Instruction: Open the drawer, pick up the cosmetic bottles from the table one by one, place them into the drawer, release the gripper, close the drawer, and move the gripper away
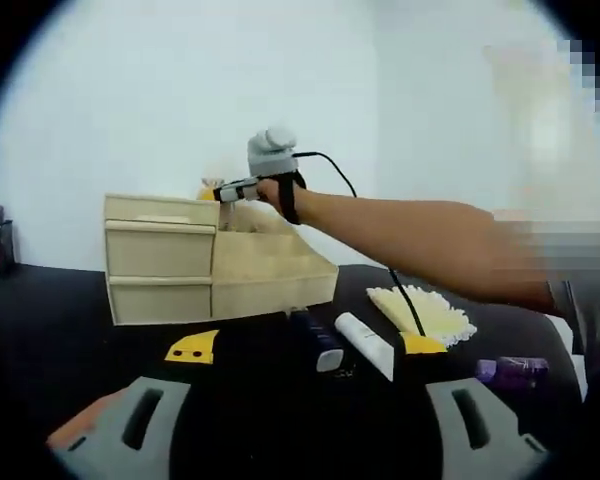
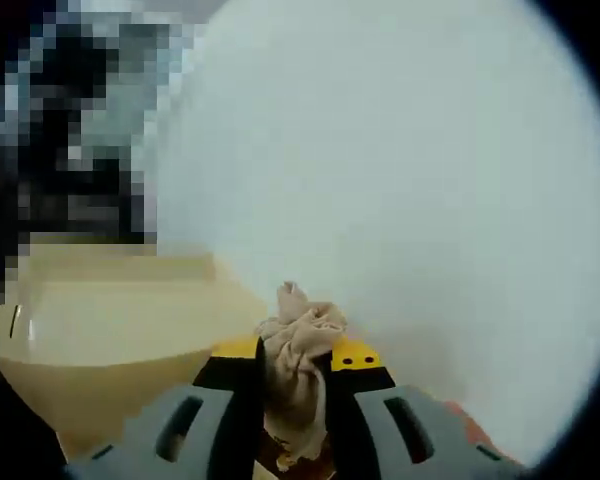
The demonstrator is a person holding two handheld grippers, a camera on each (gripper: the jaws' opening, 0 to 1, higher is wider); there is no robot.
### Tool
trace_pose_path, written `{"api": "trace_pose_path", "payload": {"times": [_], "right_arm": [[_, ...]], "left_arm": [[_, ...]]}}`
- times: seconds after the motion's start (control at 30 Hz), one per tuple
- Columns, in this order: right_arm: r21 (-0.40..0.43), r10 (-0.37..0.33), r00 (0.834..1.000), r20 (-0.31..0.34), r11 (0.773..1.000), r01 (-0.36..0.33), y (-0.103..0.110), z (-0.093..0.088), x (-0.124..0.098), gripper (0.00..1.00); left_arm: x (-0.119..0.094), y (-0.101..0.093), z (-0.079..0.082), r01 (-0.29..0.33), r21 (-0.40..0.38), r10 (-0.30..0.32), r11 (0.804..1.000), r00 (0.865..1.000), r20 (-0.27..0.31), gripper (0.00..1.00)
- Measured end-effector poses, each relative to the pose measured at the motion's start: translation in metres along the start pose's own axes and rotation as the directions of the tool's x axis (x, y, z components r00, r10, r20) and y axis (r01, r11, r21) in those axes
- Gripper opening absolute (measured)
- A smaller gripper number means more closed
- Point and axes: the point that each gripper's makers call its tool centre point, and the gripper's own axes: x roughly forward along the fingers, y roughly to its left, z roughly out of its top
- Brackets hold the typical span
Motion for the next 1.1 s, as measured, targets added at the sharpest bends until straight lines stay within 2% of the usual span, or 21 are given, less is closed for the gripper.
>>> {"api": "trace_pose_path", "payload": {"times": [0.3, 0.4, 0.5, 0.57, 0.73, 0.83, 0.93, 1.1], "right_arm": [[-0.017, 0.005, 1.0, -0.019, 1.0, -0.005, -0.002, -0.001, -0.002, 0.22], [-0.06, -0.003, 0.999, -0.038, 0.998, 0.001, -0.005, -0.004, -0.002, 0.25], [-0.158, -0.025, 0.997, -0.073, 0.987, 0.013, -0.01, -0.01, -0.003, 0.28], [-0.172, -0.028, 0.997, -0.072, 0.985, 0.016, -0.011, -0.009, -0.001, 0.31], [-0.175, -0.037, 0.997, -0.061, 0.984, 0.026, -0.017, -0.006, 0.001, 0.33], [-0.148, -0.049, 0.999, -0.017, 0.988, 0.046, -0.021, 0.008, -0.004, 0.32], [-0.135, -0.054, 0.999, -0.006, 0.989, 0.053, -0.023, 0.018, -0.008, 0.32], [-0.108, -0.051, 0.999, 0.014, 0.993, 0.053, -0.017, 0.026, -0.019, 0.32]], "left_arm": [[0.002, 0.0, -0.004, 0.003, 0.01, -0.003, 1.0, 1.0, -0.014, 0.62], [0.002, 0.001, -0.004, 0.002, 0.012, -0.002, 1.0, 1.0, -0.014, 0.62], [0.003, 0.002, -0.004, 0.002, 0.01, -0.001, 1.0, 1.0, -0.012, 0.61], [0.003, 0.001, -0.006, 0.005, 0.007, -0.005, 1.0, 1.0, -0.018, 0.61], [0.004, -0.001, -0.007, 0.011, 0.013, -0.01, 1.0, 1.0, -0.025, 0.61], [0.004, 0.001, -0.006, 0.008, 0.012, -0.008, 1.0, 1.0, -0.021, 0.6], [0.003, 0.001, -0.005, 0.01, 0.006, -0.01, 1.0, 1.0, -0.017, 0.6], [0.004, 0.001, -0.007, 0.013, 0.004, -0.013, 1.0, 1.0, -0.021, 0.6]]}}
